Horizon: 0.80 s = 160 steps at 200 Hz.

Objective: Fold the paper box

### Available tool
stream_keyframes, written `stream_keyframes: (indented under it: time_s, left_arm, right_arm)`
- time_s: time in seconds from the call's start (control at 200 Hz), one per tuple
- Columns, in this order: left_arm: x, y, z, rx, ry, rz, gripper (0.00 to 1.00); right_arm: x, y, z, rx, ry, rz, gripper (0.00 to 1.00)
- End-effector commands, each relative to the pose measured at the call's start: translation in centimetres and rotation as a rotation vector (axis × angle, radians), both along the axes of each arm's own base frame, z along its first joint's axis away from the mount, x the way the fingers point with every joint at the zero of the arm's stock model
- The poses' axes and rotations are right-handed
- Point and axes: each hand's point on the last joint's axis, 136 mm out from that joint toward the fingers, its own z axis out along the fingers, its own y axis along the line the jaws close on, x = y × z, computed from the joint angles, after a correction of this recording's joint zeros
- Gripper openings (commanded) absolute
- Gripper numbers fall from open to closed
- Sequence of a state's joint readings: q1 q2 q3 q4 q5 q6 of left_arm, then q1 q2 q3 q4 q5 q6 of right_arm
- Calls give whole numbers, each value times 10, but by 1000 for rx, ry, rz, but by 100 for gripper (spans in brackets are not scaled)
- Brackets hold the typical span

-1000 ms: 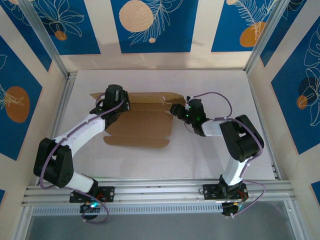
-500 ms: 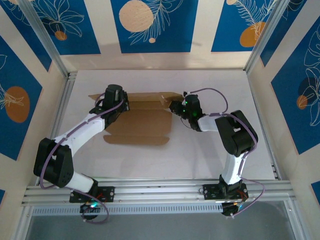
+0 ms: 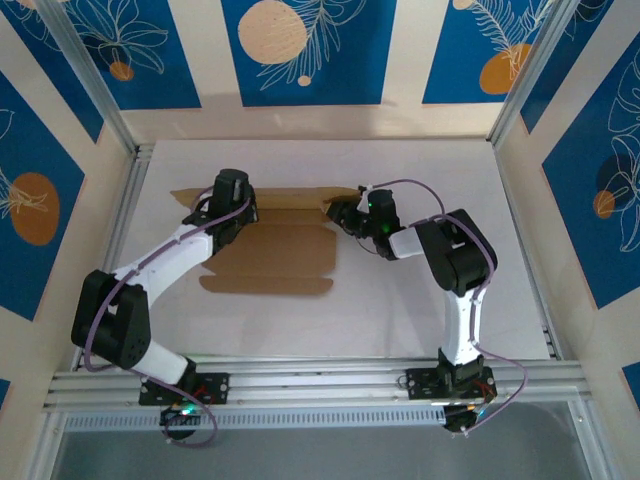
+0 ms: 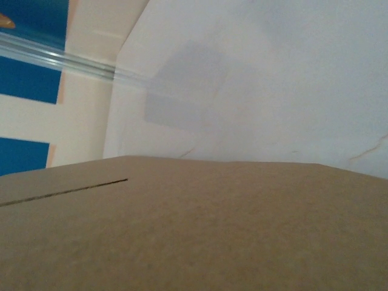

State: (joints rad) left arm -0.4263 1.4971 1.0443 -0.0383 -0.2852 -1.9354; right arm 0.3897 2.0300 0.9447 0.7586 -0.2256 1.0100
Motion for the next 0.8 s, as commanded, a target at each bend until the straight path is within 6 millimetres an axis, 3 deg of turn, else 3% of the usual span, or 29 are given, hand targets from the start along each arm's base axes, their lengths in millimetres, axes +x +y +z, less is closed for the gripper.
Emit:
stream_keyframes:
  time_s: [0.0, 0.125, 0.435, 0.62, 0.795]
  left_arm:
    - [-5, -34, 1, -62, 23, -106, 0]
    - [-4, -37, -4, -68, 34, -113, 0]
    - [-2, -43, -7, -77, 33, -125, 0]
    - [-2, -44, -11, -80, 34, -127, 0]
    - [-3, -44, -13, -82, 35, -128, 0]
  right_arm:
    - [-8, 30, 32, 126, -62, 134, 43]
    - [-9, 35, 36, 188, -57, 175, 47]
    - [-16, 53, 20, 190, 14, 224, 54]
    - [-19, 67, 24, 210, 22, 265, 56]
    - [-17, 66, 26, 262, 33, 244, 56]
